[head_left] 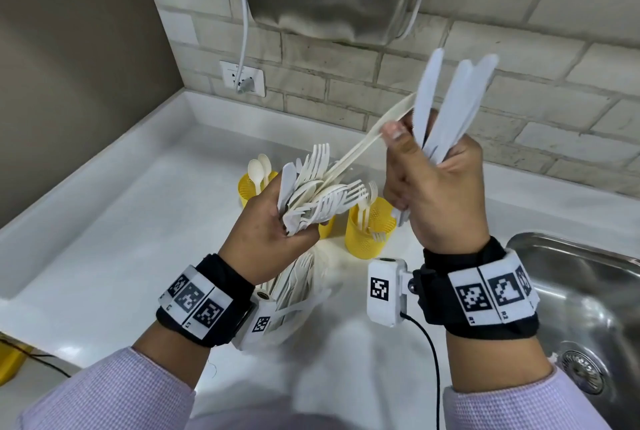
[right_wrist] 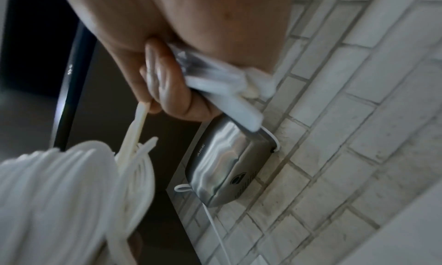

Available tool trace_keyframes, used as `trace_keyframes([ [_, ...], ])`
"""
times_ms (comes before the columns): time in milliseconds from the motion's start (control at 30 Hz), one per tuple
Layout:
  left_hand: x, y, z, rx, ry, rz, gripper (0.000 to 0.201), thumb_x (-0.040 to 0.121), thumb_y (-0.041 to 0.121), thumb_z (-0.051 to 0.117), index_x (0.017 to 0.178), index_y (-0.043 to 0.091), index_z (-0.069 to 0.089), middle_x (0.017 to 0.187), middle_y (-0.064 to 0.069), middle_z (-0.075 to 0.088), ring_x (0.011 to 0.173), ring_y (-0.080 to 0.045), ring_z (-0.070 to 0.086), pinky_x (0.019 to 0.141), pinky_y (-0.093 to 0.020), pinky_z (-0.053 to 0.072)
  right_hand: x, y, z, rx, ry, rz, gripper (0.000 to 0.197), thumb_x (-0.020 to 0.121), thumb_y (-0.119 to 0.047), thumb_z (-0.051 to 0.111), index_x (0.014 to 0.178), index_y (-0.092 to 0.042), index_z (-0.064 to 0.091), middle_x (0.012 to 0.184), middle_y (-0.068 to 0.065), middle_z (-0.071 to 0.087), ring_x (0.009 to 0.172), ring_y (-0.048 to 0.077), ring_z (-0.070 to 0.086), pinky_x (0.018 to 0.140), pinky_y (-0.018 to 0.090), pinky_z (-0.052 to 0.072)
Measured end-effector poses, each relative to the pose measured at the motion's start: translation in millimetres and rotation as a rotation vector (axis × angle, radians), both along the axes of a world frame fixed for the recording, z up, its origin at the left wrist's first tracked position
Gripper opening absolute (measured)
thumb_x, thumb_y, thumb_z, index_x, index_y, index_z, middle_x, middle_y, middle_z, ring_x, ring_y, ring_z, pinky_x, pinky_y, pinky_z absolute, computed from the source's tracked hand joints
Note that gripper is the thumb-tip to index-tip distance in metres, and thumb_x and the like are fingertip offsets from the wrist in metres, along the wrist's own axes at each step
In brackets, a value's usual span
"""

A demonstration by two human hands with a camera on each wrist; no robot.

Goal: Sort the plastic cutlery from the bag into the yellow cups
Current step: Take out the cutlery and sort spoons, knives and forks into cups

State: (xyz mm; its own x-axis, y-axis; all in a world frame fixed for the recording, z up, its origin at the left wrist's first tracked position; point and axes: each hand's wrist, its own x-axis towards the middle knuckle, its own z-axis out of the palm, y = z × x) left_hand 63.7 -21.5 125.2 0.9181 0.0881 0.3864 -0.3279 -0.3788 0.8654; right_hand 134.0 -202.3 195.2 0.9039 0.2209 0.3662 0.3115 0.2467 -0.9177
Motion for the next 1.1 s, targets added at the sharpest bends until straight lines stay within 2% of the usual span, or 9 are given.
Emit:
trace_keyframes([
  [200, -2, 1, -1, -0.007, 0.036, -0.014, 0.024, 0.078, 0.027, 0.060, 0.098, 0.015, 0.065, 0.090, 0.003, 0.070, 0.086, -0.017, 0.067, 0.073, -0.020, 0.050, 9, 0, 6, 0.426, 0.266, -0.008, 0.017, 0.108, -0.015, 0.045, 0.092, -0.018, 0.046, 0.082, 0.007, 0.061, 0.055, 0.019, 0.051, 0.046, 0.025, 0.040],
  [300, -2, 2, 0, -0.034, 0.068, -0.016, 0.016, 0.079, 0.014, 0.061, 0.095, 0.012, 0.067, 0.085, 0.007, 0.067, 0.076, -0.008, 0.064, 0.068, -0.014, 0.046, 17, -7, 1, 0.659, 0.513, 0.054, 0.011, 0.110, -0.020, 0.042, 0.104, -0.015, 0.049, 0.104, 0.015, 0.074, 0.096, 0.033, 0.073, 0.073, 0.042, 0.062],
  [367, -2, 1, 1, -0.037, 0.062, -0.021, 0.016, 0.079, 0.005, 0.060, 0.093, 0.010, 0.067, 0.082, 0.011, 0.067, 0.073, -0.005, 0.063, 0.067, -0.012, 0.045, 19, -9, 1, 0.789, 0.602, 0.128, 0.024, 0.111, -0.023, 0.035, 0.110, -0.005, 0.051, 0.106, 0.014, 0.076, 0.114, 0.039, 0.069, 0.092, 0.060, 0.055],
  [433, -2, 2, 3, -0.042, 0.059, -0.029, 0.017, 0.079, 0.003, 0.060, 0.091, 0.011, 0.068, 0.082, 0.012, 0.067, 0.074, -0.005, 0.063, 0.067, -0.014, 0.046, 18, -8, 5, 0.879, 0.631, 0.100, 0.032, 0.112, -0.023, 0.034, 0.101, -0.003, 0.057, 0.089, 0.010, 0.076, 0.097, 0.033, 0.076, 0.086, 0.058, 0.059],
  [500, -3, 2, 4, -0.063, 0.067, -0.042, 0.018, 0.080, 0.002, 0.060, 0.092, 0.013, 0.067, 0.081, 0.014, 0.068, 0.073, -0.003, 0.063, 0.067, -0.014, 0.047, 14, -9, 12, 0.880, 0.590, 0.028, 0.029, 0.111, -0.026, 0.040, 0.092, -0.012, 0.055, 0.066, 0.001, 0.063, 0.060, 0.018, 0.069, 0.063, 0.037, 0.063],
  [600, -3, 4, 3, -0.061, 0.073, -0.050, 0.021, 0.083, -0.009, 0.062, 0.095, 0.007, 0.066, 0.080, 0.013, 0.069, 0.073, -0.005, 0.065, 0.067, -0.013, 0.047, 3, -9, 28, 0.750, 0.372, 0.004, 0.026, 0.110, -0.037, 0.040, 0.090, -0.023, 0.048, 0.060, -0.005, 0.035, 0.038, 0.008, 0.031, 0.037, 0.019, 0.037],
  [667, -3, 4, 3, -0.066, 0.072, -0.051, 0.021, 0.085, -0.015, 0.060, 0.095, 0.003, 0.066, 0.080, 0.010, 0.069, 0.073, -0.006, 0.065, 0.066, -0.014, 0.047, -6, -5, 36, 0.582, 0.149, -0.060, 0.026, 0.109, -0.037, 0.040, 0.090, -0.022, 0.049, 0.061, -0.005, 0.028, 0.039, 0.009, 0.020, 0.038, 0.016, 0.023],
  [833, -2, 4, 6, -0.083, 0.095, -0.100, 0.024, 0.085, -0.018, 0.059, 0.085, 0.005, 0.068, 0.082, -0.003, 0.070, 0.077, -0.014, 0.065, 0.069, -0.023, 0.051, -9, 4, 25, -0.095, -0.396, -0.086, 0.009, 0.097, -0.020, 0.068, 0.089, -0.023, 0.068, 0.060, -0.007, 0.054, 0.048, 0.015, 0.044, 0.052, 0.022, 0.035],
  [1100, -8, 9, 7, -0.108, 0.211, -0.203, 0.028, 0.087, -0.020, 0.059, 0.091, 0.007, 0.065, 0.081, -0.003, 0.070, 0.079, -0.014, 0.065, 0.073, -0.029, 0.051, -6, 3, 6, -0.420, -0.150, 0.242, 0.004, 0.090, -0.013, 0.078, 0.093, -0.011, 0.076, 0.051, -0.013, 0.035, 0.052, 0.016, 0.030, 0.056, 0.031, 0.032],
])
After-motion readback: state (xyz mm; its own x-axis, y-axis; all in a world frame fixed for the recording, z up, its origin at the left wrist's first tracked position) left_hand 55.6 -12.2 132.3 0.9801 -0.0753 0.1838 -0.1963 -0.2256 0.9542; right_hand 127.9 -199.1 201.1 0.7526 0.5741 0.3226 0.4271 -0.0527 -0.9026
